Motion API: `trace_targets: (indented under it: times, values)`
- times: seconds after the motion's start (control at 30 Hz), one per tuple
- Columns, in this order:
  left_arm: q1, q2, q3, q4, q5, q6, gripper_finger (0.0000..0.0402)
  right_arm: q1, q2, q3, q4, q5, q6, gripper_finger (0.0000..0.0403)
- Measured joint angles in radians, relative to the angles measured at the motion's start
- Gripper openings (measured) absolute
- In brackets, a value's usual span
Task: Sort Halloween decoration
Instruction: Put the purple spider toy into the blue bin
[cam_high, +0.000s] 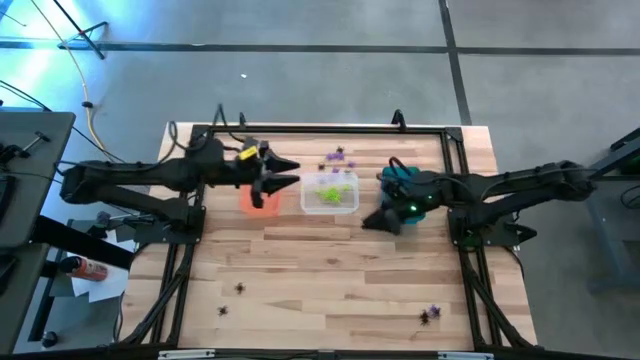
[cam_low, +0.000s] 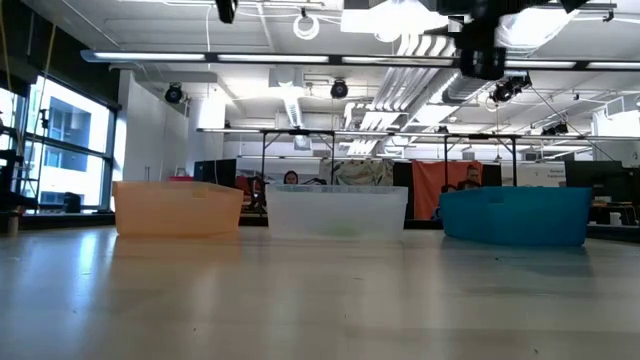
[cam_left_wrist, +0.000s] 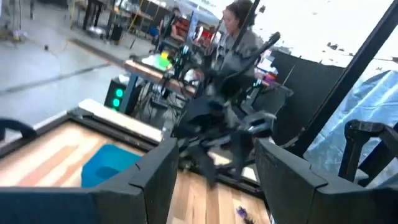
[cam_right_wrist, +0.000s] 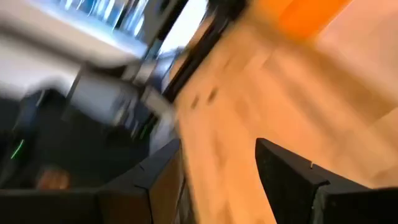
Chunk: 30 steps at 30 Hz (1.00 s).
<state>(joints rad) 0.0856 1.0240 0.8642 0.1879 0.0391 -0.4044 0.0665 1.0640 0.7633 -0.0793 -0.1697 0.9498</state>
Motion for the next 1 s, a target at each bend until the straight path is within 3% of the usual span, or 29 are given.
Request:
trace_targets:
  times: [0.13,0.3,0.5,0.63,0.8,1.0]
  values:
    - [0.0,-0.079,-0.001,-0.073,0.0,0.03,0.02,-0.073,0.093,0.07,-0.004,0.169,0.015,0.0199]
    - [0.0,-0.122,-0.001,-0.119,-0.002,0.085,0.02,-0.26,0.281,0.274,-0.223,0.222,0.004,0.0199]
    - [0.0,-0.115,-0.001,-0.199,-0.024,0.187,0.02,-0.464,0.542,0.499,-0.416,0.223,-0.166,0.0199]
    - [0.0,-0.09,-0.001,-0.246,-0.119,0.229,0.02,-0.56,0.697,0.598,-0.474,0.183,-0.256,0.0199]
    - [0.012,-0.032,-0.001,-0.236,-0.281,0.234,0.02,-0.616,0.843,0.671,-0.571,0.077,-0.371,0.0199]
    - [0.089,0.063,-0.001,-0.104,-0.276,0.157,0.02,-0.628,0.92,0.68,-0.621,0.069,-0.449,0.0199]
